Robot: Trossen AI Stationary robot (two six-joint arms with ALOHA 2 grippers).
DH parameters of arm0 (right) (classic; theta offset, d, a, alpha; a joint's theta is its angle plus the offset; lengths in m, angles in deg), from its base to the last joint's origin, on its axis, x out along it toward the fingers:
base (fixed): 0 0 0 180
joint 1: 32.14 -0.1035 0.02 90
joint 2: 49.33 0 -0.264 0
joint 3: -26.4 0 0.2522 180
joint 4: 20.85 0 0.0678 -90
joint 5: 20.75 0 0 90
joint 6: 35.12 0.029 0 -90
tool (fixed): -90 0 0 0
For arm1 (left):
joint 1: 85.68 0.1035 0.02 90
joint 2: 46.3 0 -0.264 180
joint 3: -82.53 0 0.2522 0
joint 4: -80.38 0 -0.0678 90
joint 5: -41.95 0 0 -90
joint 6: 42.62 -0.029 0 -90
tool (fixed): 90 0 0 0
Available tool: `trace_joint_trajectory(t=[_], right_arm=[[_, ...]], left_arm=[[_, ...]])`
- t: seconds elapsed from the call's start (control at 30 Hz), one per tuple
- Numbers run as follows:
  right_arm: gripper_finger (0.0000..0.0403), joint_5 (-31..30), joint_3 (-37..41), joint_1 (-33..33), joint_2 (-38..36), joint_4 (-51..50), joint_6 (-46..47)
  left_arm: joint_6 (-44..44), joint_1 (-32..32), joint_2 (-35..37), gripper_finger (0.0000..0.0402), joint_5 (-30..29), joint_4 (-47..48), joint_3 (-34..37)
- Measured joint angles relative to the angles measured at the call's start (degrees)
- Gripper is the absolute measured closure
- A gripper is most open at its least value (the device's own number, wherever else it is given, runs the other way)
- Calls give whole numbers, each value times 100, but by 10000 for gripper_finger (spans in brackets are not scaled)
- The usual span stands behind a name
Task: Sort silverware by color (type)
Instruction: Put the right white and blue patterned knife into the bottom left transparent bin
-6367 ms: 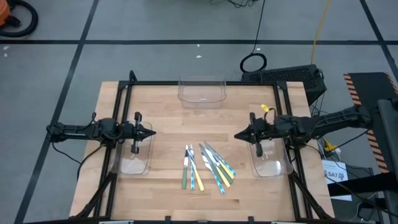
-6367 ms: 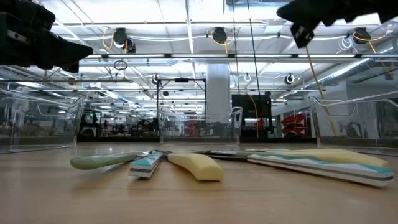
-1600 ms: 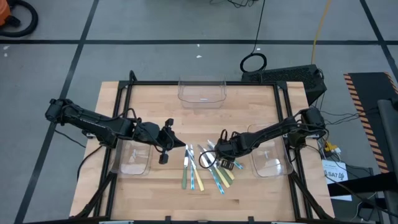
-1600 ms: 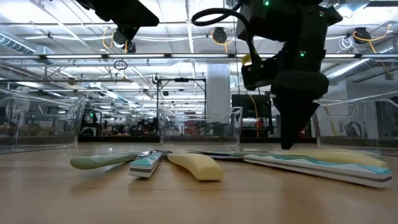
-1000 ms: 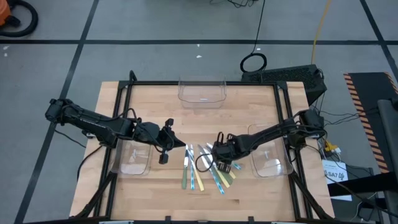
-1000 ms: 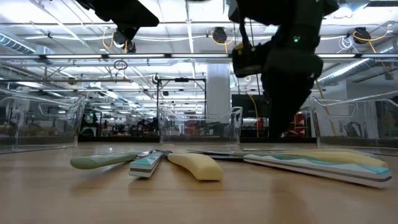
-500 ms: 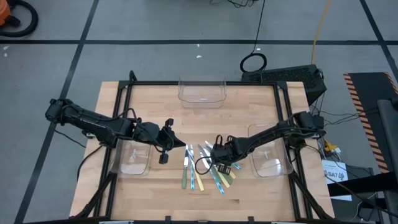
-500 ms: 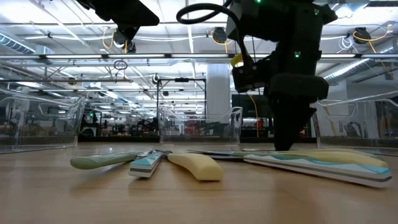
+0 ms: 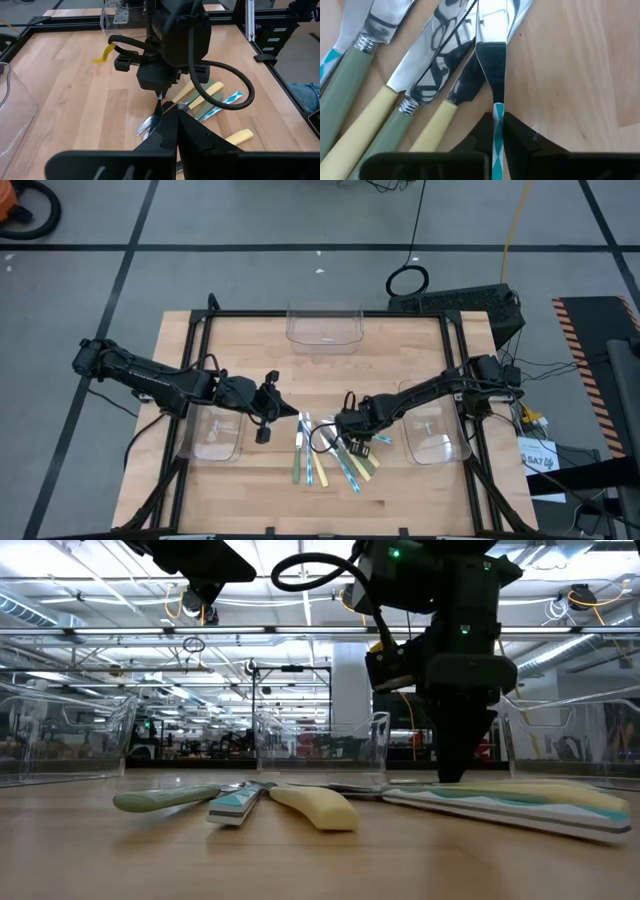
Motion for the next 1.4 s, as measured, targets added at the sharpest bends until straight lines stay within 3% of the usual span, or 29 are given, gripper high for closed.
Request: trace_joint_trajectory(t=[0.2, 0.53, 0.9, 1.27, 1.4], right_arm=[[386, -208, 30, -2, -328, -8, -48], [387, -1729, 33, -289, -1278, 47, -181], [387, -2985, 24, -978, -2283, 91, -386], [387, -3822, 24, -1454, -2607, 335, -828], [387, -4066, 244, -1529, -2614, 1059, -1032]], left_arm=[[-2, -4, 0, 396, 1, 9, 0], [45, -2, 0, 396, 2, 21, 0], [197, -2, -26, 396, 2, 15, 0], [321, -105, -26, 396, 1, -123, 0], [284, -161, -26, 396, 2, -308, 0]])
